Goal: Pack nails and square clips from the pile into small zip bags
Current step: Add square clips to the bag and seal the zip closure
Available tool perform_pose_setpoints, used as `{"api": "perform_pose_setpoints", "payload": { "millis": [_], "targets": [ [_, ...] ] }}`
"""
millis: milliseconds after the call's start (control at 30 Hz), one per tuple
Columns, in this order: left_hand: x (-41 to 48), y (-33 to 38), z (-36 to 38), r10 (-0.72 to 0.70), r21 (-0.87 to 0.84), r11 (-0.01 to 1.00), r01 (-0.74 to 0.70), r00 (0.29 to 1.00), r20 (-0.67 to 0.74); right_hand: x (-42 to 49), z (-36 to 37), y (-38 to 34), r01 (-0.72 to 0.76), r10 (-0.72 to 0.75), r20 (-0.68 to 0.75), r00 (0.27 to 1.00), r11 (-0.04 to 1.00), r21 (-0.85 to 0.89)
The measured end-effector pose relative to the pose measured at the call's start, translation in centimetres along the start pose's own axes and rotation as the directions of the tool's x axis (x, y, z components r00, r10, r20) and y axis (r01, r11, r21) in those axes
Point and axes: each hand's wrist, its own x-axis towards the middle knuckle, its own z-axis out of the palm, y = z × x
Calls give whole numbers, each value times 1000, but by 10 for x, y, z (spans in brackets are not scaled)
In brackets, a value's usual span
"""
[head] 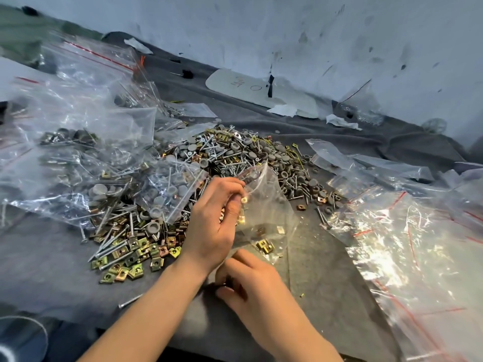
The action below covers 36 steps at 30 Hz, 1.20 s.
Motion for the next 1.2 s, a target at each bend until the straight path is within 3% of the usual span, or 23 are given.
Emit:
{"api": "perform_pose_setpoints", "payload": {
  "millis": [133,233,333,467,567,633,700,800,867,967,1067,1200],
  "targets": [
    [0,-2,0,-11,-13,1000,11,1000,2,-1,-19,-3,11,-5,-85,996,997,75],
    [-2,-3,2,-12,-15,1000,13,999,39,5,-62,-10,59,8,-368,930,984,168],
    [-2,1,3,43,5,999,-44,996,76,24,-98,-18,103,-102,-553,827,994,-30],
    [-3,2,4,148,-46,989,-143,980,135,46,-100,-16,-24,-103,-430,897,960,-280],
    [-4,1,5,123,-42,992,-120,987,100,45,-102,0,-11,-89,-523,848,983,-184],
    [-4,1,6,88,-51,995,-84,992,88,46,-109,17,-35,51,-669,742,999,38],
    [-4,2,7,71,-54,996,-67,995,74,52,-112,43,-151,261,-698,667,965,217],
    [-4,5,8,57,-73,996,-54,998,40,56,-101,88,-467,486,-507,712,867,175],
    [-4,6,8,45,-80,996,-45,999,6,52,-85,111,-565,520,-437,734,825,33],
    [-3,7,8,40,-74,996,-40,999,-11,51,-73,125,-553,437,-493,752,825,-112],
    [-3,6,10,41,-84,996,-38,999,35,53,-74,126,-551,429,-498,753,826,-121],
    [-5,5,11,69,-75,995,-64,995,77,50,-85,103,-406,482,-568,667,875,265]
  ]
}}
